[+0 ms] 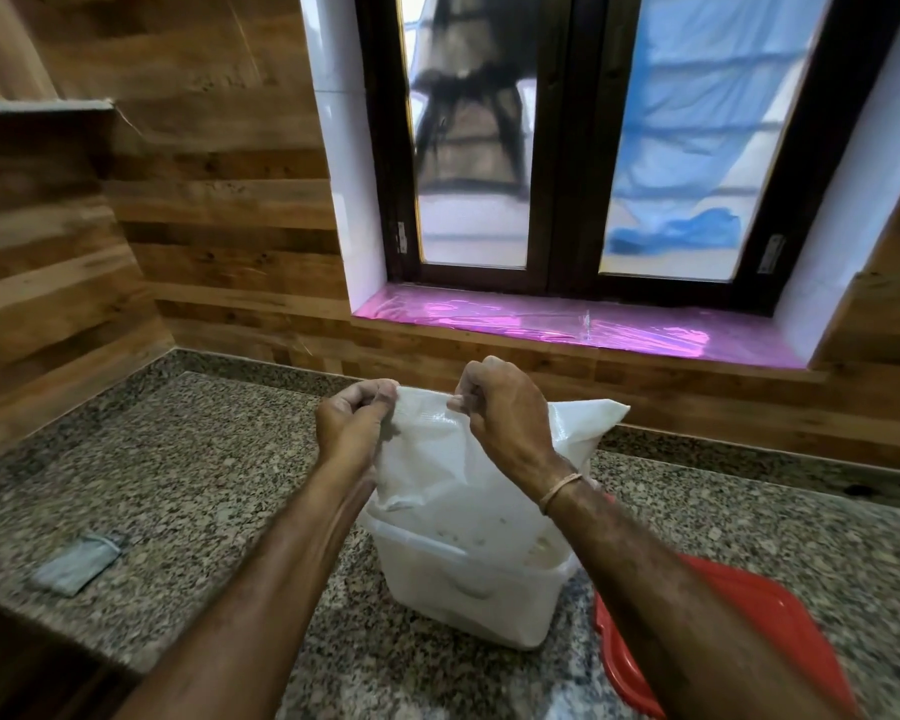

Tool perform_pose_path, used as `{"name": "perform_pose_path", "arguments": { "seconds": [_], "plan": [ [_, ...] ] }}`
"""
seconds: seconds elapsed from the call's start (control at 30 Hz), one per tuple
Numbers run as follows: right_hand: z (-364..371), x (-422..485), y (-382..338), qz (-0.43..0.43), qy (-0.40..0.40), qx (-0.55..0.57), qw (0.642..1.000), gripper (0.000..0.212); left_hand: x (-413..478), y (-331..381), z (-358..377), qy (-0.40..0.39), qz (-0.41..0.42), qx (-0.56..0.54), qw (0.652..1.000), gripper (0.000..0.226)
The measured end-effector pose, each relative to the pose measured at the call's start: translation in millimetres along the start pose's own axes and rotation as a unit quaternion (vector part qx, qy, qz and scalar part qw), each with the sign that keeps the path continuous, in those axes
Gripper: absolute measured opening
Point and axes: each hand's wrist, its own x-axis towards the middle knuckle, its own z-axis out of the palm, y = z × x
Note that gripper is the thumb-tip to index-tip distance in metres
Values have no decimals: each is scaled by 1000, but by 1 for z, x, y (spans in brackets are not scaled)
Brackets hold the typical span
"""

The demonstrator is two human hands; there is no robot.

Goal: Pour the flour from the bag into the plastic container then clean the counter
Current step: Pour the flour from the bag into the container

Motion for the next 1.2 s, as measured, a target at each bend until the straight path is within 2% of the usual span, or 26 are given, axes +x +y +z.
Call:
{"name": "perform_pose_path", "arguments": {
  "seconds": [0.1, 0.2, 0.3, 0.4, 0.5, 0.6, 0.83, 0.97, 1.07, 1.2],
  "plan": [
    [2, -4, 0, 5, 31, 20, 999, 26, -1, 0, 4, -4, -49, -65, 997, 14],
    [-1, -4, -2, 20, 50, 17, 998, 26, -4, 1, 5, -27, -34, -90, 995, 12],
    [-8, 2, 2, 66, 58, 12, 996, 23, -7, -8, -4, -70, 49, 36, 996, 17],
    [-17, 11, 6, 91, 54, 18, 994, 19, -18, -25, -16, -63, 48, 123, 989, 21],
    [-17, 13, 5, 100, 38, 21, 994, 19, -22, -37, -22, -5, 44, 130, 991, 19],
    [-13, 12, 7, 108, 26, 29, 993, 18, -26, -38, -21, 20, 40, 115, 992, 16],
    [-16, 14, 9, 94, -33, 26, 995, 22, -33, -40, -11, -22, 78, 145, 986, 11],
    [-20, 17, 19, 132, -1, 59, 990, 21, -24, -46, -17, 6, 30, 135, 990, 12],
    [-19, 16, 19, 145, 21, 46, 988, 20, -20, -52, -29, 17, 29, 152, 988, 9],
    [-22, 19, 21, 164, 54, 40, 984, 19, -27, -53, -43, -40, 49, 194, 979, 21]
  ]
}}
